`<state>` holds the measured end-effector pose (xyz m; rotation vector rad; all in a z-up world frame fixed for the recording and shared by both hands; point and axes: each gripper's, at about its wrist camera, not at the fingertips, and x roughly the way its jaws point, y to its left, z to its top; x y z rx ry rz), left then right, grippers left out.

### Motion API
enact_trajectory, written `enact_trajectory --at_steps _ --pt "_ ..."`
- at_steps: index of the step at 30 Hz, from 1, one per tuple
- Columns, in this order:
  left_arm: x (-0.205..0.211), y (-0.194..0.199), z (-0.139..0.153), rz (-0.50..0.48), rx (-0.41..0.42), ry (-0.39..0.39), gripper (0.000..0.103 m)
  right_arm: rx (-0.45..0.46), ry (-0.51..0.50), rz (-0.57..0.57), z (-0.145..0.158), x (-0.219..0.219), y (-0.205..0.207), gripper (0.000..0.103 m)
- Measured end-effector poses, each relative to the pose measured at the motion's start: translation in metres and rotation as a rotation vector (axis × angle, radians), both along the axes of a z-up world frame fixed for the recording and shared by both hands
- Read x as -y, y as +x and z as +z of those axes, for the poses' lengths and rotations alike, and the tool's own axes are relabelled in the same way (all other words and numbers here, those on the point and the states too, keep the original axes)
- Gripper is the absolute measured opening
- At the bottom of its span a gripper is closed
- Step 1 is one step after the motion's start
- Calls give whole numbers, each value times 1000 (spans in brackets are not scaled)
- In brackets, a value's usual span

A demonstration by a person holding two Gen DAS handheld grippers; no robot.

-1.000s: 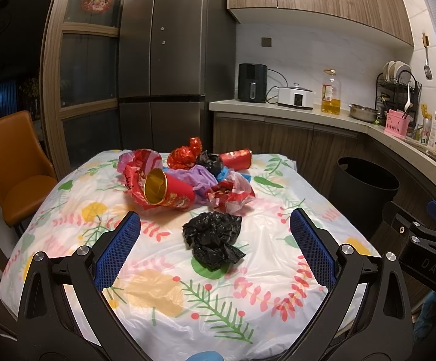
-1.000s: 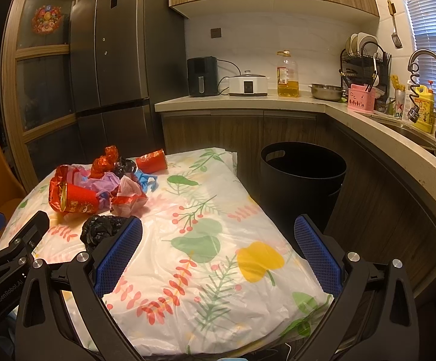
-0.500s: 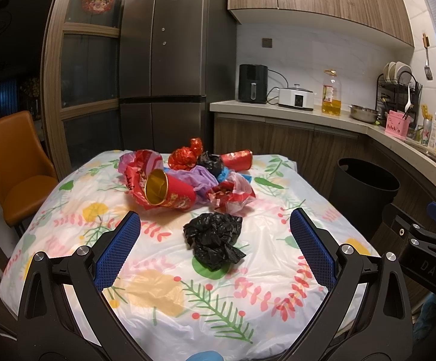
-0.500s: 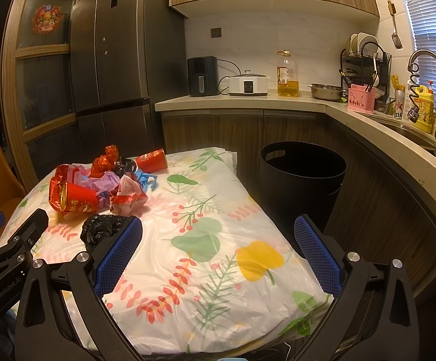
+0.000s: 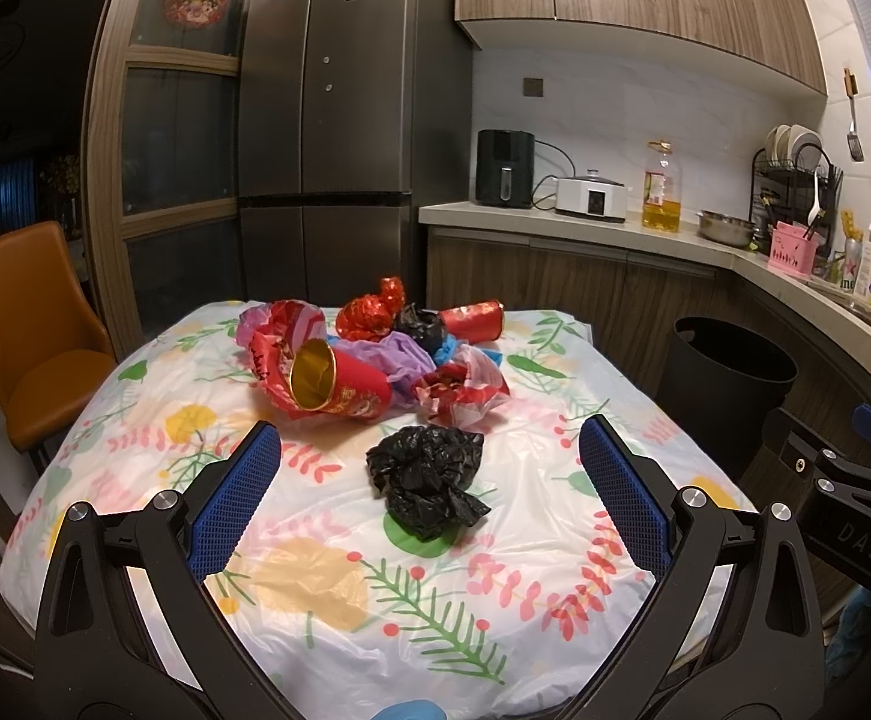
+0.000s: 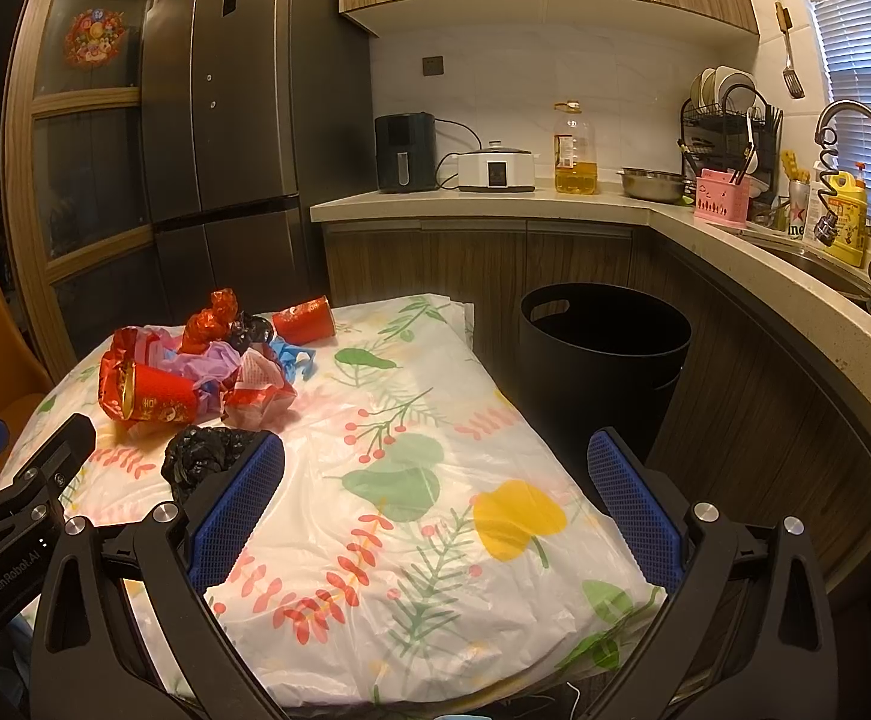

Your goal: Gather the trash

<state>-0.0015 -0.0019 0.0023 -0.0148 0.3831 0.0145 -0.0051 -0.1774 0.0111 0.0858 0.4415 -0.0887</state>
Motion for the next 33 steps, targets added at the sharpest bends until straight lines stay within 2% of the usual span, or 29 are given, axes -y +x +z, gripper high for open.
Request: enact_trajectory --at_steps 33 --pt "-4 0 9 12 10 -17 98 6 5 17 -1 -3 3 98"
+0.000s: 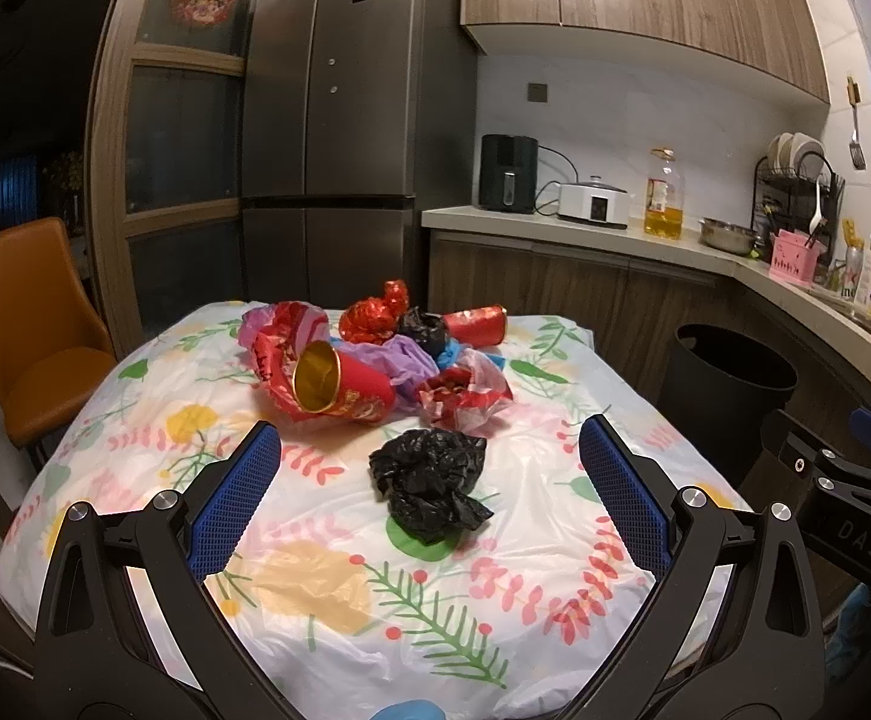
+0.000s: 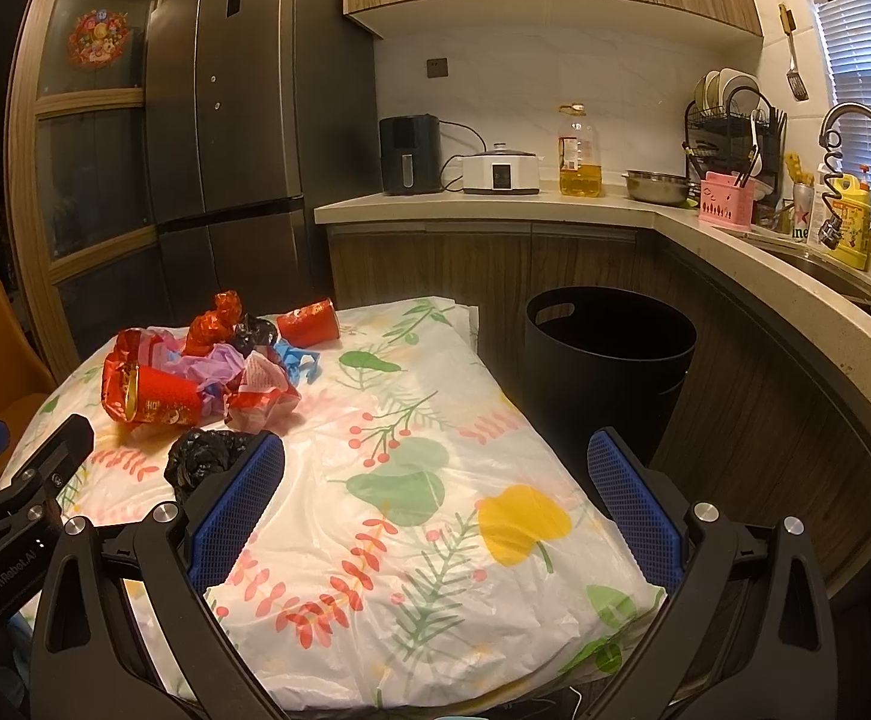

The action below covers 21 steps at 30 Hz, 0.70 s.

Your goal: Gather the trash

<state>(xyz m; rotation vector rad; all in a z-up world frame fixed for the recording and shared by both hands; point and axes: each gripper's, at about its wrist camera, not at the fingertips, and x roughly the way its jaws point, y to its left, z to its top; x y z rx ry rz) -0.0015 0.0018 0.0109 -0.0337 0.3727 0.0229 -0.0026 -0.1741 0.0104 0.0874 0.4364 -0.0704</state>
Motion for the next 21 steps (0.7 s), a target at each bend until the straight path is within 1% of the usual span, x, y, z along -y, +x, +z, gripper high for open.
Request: enact_trajectory --at_steps 8,13,15,18,21 --pt "-9 -1 -7 22 27 -22 98 22 19 34 -3 -3 2 98" --pt "-10 8 -21 28 -4 -8 98 32 22 45 -7 -5 6 98" --pt "-12 12 -28 34 -15 -3 98 27 25 54 -10 -6 10 98" --pt "-16 19 -38 43 -24 -14 98 7 25 64 -18 -7 17 98" --pt "-19 30 -49 47 -43 -17 93 -16 31 84 -26 -8 26 98"
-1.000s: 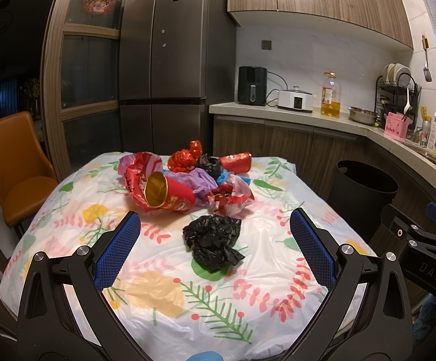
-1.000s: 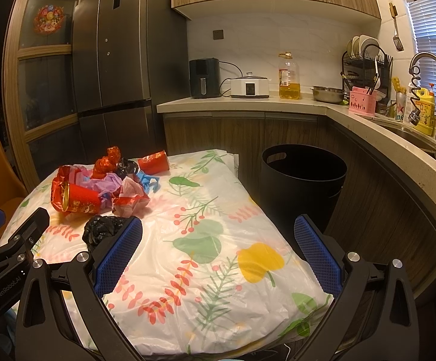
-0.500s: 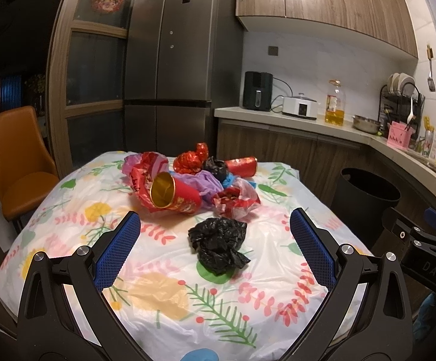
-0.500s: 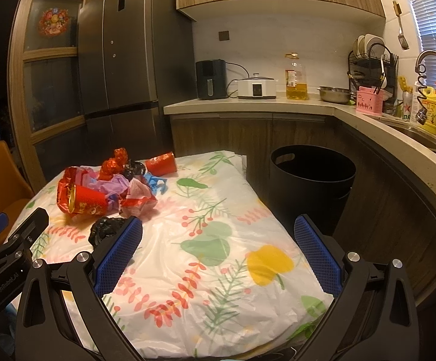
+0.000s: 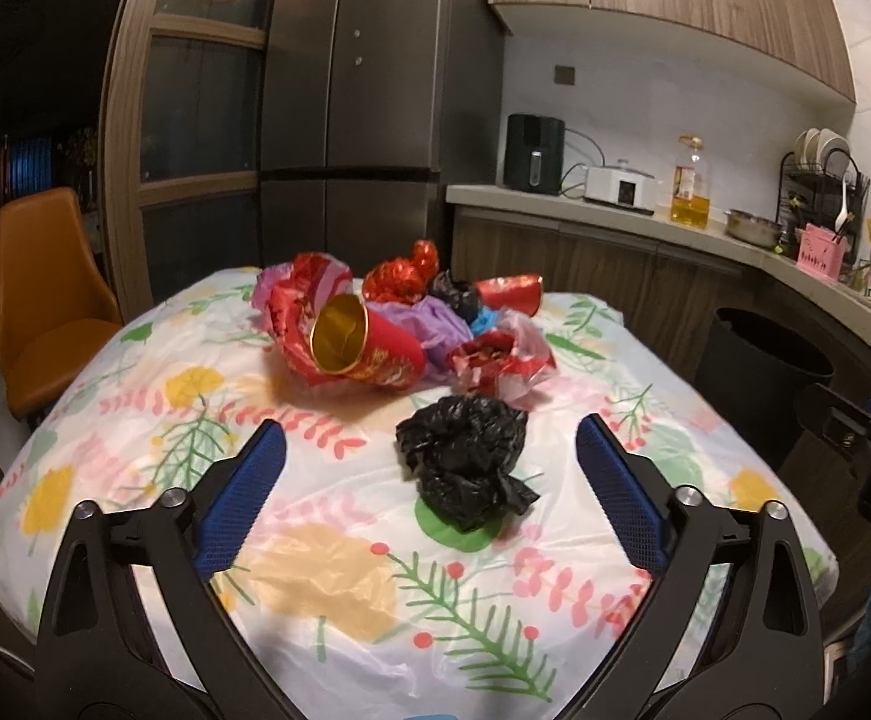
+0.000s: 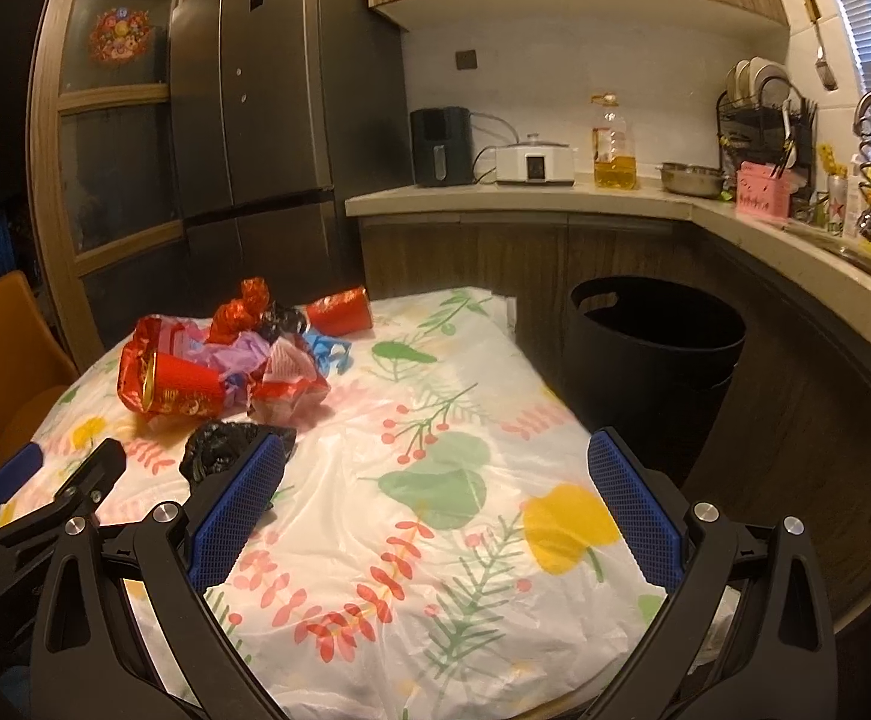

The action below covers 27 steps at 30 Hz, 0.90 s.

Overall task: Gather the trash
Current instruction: 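Grasp the black plastic bag with the left gripper and lift it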

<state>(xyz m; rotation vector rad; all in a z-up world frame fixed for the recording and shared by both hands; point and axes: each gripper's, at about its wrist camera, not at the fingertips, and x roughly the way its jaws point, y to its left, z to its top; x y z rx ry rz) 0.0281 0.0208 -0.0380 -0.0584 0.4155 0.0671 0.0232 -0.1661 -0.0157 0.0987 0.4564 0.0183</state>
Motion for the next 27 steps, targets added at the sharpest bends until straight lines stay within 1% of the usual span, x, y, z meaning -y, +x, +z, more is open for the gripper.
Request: enact_trajectory --at_steps 5,9,12,15,17,20,23,26,27 --pt "2 25 -20 -9 -42 0 76 -10 -14 23 -11 -4 15 98" --pt "6 44 -32 -24 -47 9 73 -47 6 68 -22 -3 35 98" --pt "9 60 -40 -35 -67 7 72 -55 8 75 -26 -3 47 98" --pt "11 76 -48 -43 -97 13 67 -62 15 83 -29 -3 56 98" --pt "13 86 -54 -55 -128 14 59 -58 8 85 -30 -5 61 98" --pt "13 96 -62 -72 -164 11 51 -47 -16 89 -33 -10 66 98" --pt "14 102 -70 -91 -199 9 51 -34 -23 103 -35 -15 73 98" --pt "7 110 -78 -92 -252 -30 51 -13 8 132 -34 -17 79 98" --pt "4 112 -81 -92 -265 -45 51 8 10 145 -34 -18 80 98"
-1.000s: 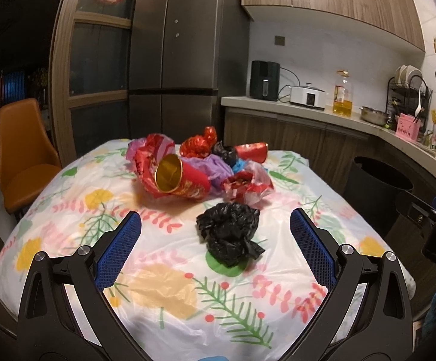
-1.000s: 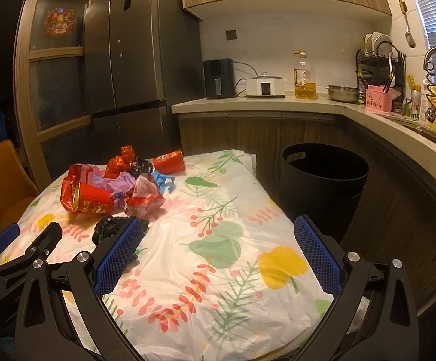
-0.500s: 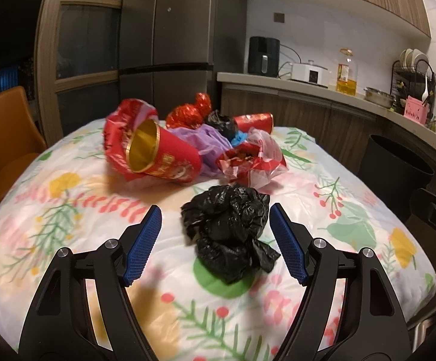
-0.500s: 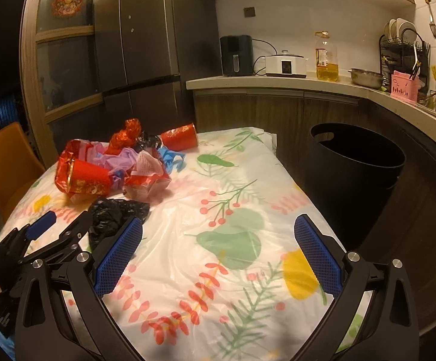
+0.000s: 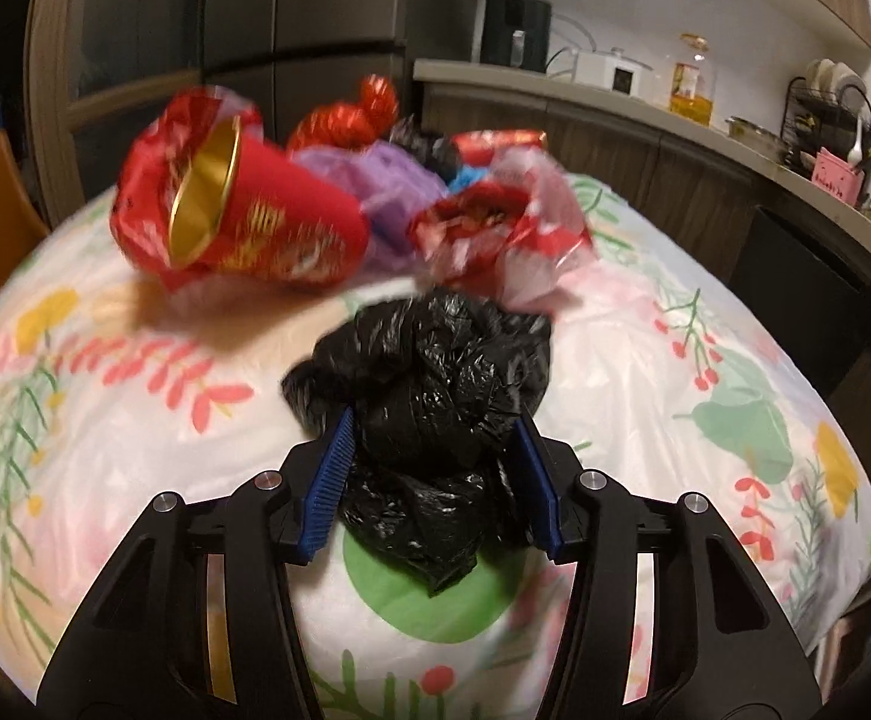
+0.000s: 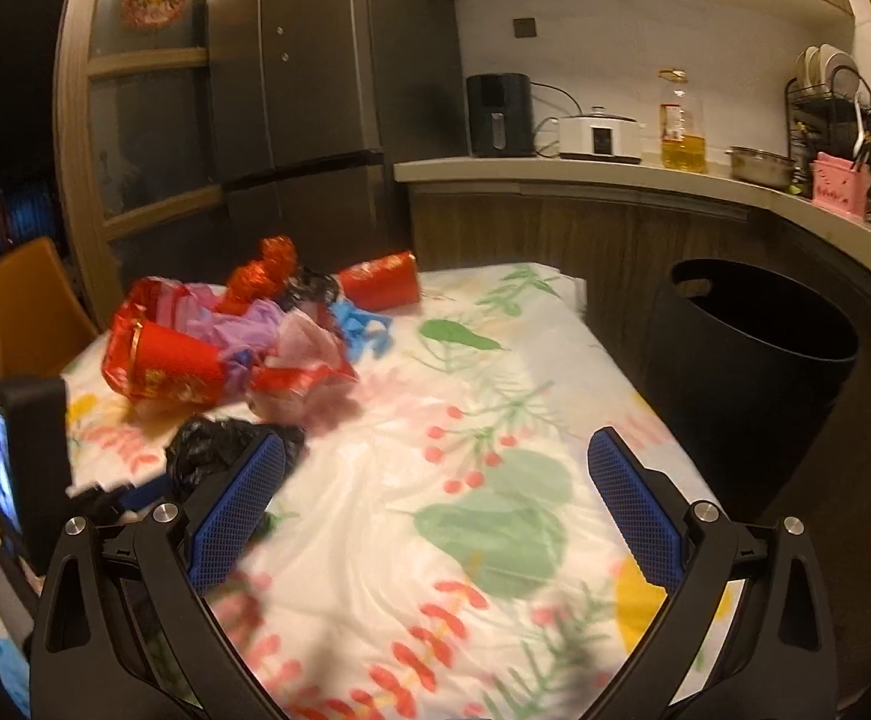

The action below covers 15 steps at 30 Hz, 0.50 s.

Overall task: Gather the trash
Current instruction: 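Grasp the black plastic bag with the left gripper and lift it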

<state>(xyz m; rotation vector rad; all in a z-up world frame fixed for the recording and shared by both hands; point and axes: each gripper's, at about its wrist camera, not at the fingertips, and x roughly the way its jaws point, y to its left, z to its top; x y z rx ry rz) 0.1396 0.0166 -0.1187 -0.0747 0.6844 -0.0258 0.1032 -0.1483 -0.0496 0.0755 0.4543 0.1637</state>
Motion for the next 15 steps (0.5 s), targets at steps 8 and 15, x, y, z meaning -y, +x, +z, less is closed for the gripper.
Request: enact_trajectory --at_steps 8,15 --pt "0 1 -4 -9 -12 -3 54 -11 -26 77 -4 -15 22 98" --pt "-3 1 -3 -3 -9 -15 50 -15 -18 73 -3 -20 47 98"
